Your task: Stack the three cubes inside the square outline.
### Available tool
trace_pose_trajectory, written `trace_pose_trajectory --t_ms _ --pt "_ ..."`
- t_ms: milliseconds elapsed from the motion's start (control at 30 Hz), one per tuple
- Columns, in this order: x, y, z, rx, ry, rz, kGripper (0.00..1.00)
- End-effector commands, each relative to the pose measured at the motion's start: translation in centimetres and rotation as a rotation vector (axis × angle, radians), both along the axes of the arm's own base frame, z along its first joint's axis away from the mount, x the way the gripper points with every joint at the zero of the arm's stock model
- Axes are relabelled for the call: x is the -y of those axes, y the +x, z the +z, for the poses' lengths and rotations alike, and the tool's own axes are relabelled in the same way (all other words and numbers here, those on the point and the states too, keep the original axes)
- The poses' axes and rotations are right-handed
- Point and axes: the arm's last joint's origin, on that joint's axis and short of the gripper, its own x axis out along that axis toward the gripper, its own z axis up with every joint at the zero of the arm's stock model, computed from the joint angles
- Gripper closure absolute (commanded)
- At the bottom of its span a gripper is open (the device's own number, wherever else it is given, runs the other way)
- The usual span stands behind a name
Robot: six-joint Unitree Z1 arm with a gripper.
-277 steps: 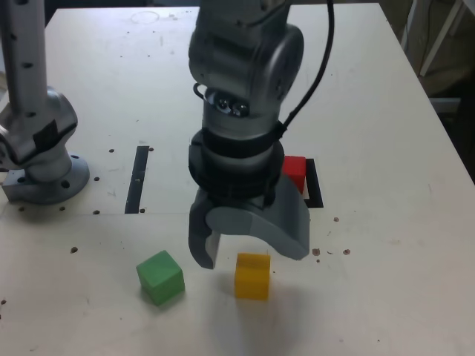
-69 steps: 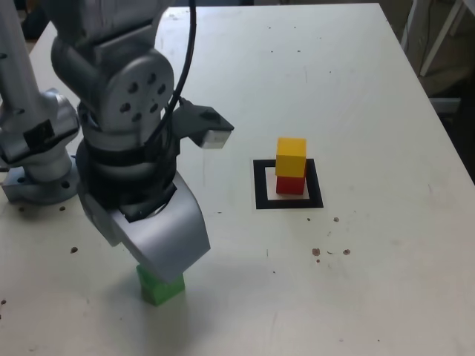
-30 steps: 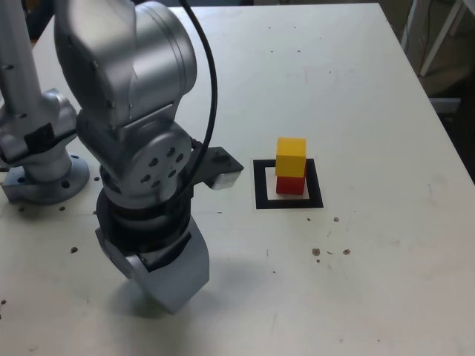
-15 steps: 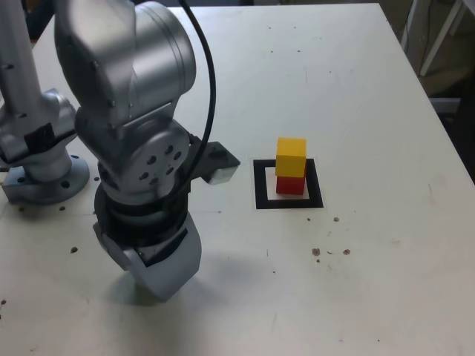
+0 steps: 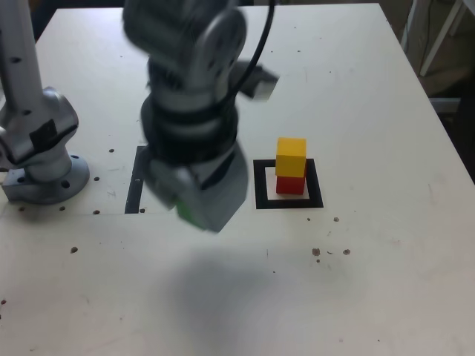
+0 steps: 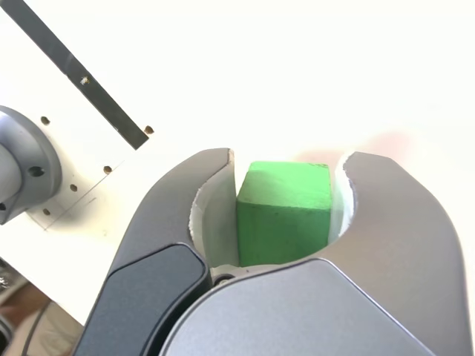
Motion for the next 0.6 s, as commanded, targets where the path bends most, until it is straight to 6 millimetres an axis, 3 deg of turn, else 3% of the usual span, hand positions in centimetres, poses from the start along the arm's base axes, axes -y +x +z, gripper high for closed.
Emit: trace_pose_trajectory --t_ms 0,200,567 --pt "-1.0 1.0 2.0 0.034 -0.020 0.034 0.71" --pt "-3.9 3.9 4.2 0.055 -0.048 0.135 0.70" --pt "-10.1 8.2 4.3 0.034 -0.049 0.275 0.71"
